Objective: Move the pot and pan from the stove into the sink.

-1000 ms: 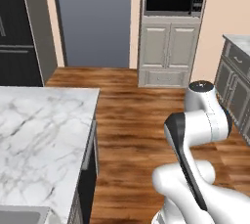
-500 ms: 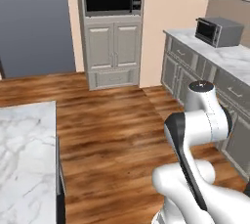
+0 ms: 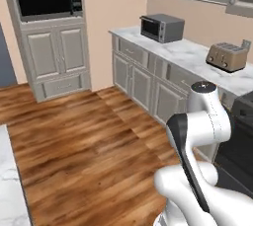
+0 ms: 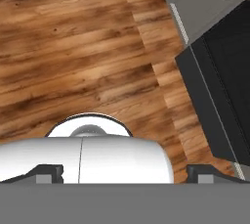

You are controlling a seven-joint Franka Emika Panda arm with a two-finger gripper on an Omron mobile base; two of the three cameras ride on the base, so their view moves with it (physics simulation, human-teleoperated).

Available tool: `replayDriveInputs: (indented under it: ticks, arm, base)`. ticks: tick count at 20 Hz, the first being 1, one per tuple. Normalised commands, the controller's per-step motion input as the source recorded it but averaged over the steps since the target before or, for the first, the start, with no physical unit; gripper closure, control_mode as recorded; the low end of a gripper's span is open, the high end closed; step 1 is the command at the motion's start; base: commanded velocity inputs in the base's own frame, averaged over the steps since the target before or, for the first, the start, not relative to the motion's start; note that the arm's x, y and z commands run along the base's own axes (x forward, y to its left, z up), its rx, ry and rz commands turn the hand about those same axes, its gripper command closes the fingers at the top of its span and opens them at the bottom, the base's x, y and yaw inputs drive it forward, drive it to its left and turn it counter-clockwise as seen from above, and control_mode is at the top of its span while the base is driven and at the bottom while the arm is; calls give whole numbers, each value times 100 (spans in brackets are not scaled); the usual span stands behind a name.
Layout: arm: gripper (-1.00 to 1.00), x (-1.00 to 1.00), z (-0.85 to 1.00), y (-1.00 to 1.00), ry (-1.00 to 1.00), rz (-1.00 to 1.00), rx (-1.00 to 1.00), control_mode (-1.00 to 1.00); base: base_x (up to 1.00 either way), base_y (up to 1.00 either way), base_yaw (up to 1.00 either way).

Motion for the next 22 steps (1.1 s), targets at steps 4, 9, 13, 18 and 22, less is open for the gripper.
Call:
replayDriveInputs:
  ticks: [4, 9, 13, 18, 22]
  arm:
    - [-100, 0, 0, 0, 0, 0, 0, 100]
    - [-100, 0, 0, 0, 0, 0, 0, 100]
    - [-100, 0, 0, 0, 0, 0, 0, 100]
    - [-100, 0, 0, 0, 0, 0, 0, 100]
    - [-100, 0, 0, 0, 0, 0, 0, 100]
  base:
    - [1, 0, -49]
    - [2, 0, -49]
    - [2, 0, -49]
    - [2, 0, -48]
    - [3, 0, -48]
